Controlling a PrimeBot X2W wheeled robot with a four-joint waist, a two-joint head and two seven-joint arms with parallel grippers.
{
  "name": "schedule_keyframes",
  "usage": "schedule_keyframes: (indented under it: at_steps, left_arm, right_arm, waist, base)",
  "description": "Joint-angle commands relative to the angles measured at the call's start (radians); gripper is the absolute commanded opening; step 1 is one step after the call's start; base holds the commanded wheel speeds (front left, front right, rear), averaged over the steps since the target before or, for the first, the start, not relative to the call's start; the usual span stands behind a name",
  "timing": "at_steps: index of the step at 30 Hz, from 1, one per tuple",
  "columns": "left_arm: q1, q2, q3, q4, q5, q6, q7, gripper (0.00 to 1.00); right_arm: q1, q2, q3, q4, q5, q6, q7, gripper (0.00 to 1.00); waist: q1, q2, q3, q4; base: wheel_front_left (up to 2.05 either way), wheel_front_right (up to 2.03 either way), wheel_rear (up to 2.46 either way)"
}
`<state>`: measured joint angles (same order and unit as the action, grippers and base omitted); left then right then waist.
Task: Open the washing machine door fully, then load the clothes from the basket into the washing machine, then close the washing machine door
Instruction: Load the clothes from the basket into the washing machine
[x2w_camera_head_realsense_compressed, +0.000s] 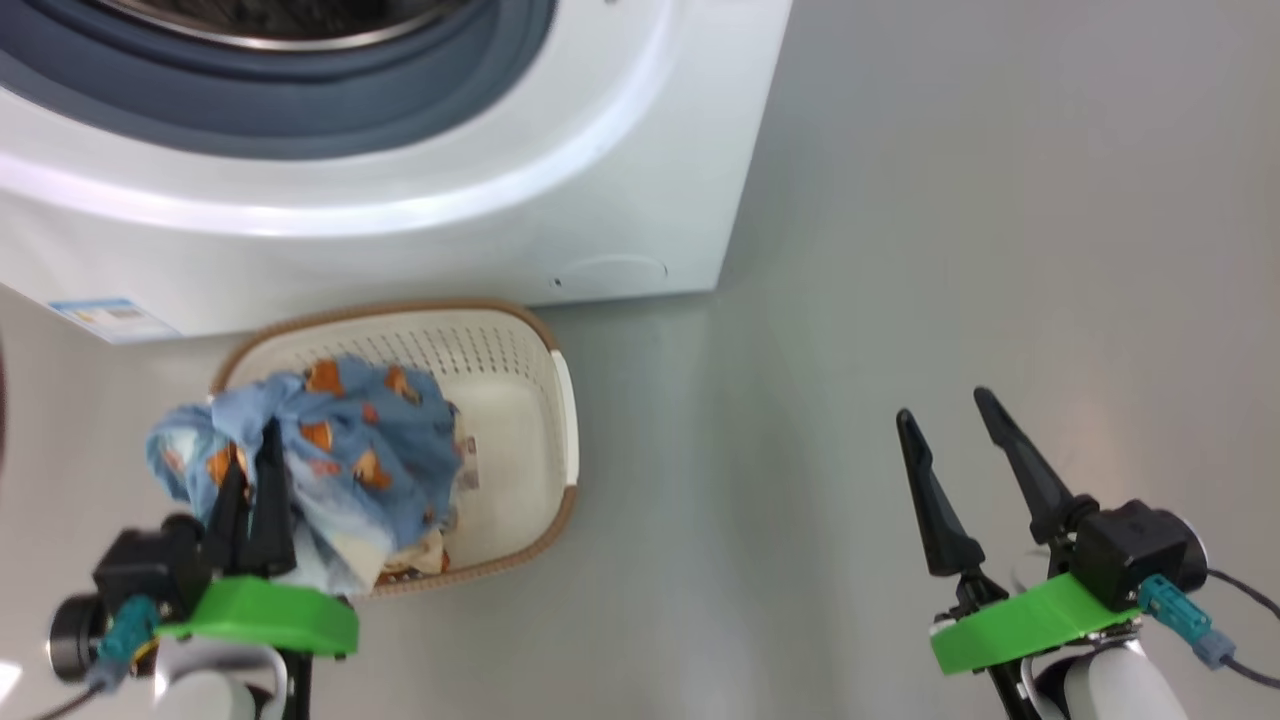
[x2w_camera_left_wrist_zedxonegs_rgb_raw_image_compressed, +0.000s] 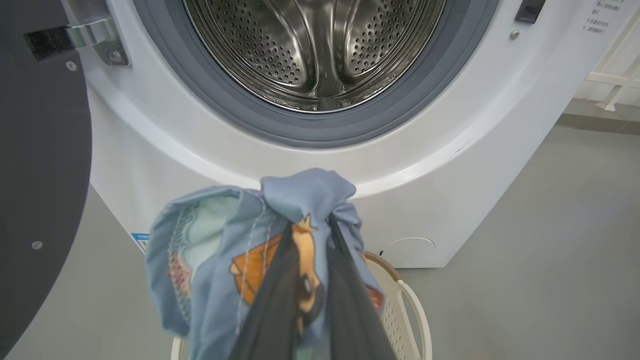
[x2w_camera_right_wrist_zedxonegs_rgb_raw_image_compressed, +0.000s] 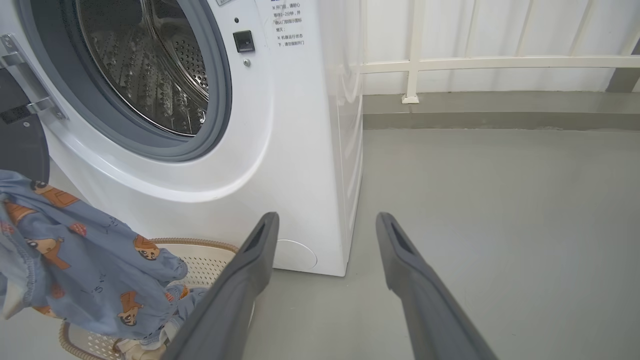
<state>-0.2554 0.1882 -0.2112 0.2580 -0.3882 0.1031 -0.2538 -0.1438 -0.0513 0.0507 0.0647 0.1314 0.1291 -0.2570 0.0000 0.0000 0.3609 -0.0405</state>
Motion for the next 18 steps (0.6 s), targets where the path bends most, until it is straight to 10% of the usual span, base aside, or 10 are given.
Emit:
schedule_keyframes:
  at_steps: [1,18]
  left_arm:
    - [0.034,0.029,0.039,-0.053,0.015,0.013,-0.008,0.0]
    - [0.207,0.055,0.007,-0.276,0.048,0.073,0.054,0.0]
  right_arm:
    - [0.026,0.001,0.02,-0.016,-0.008,0.002,-0.003,1.0]
    - [0.117,0.001,0.009,-0.064,-0.004,0.002,0.035,1.0]
  waist:
    - [0.0,0.0,-0.094,0.035]
    - [0.0,0.0,-0.215,0.045]
  base:
    - [0.0,0.0,0.0]
    - [0.0,0.0,0.0]
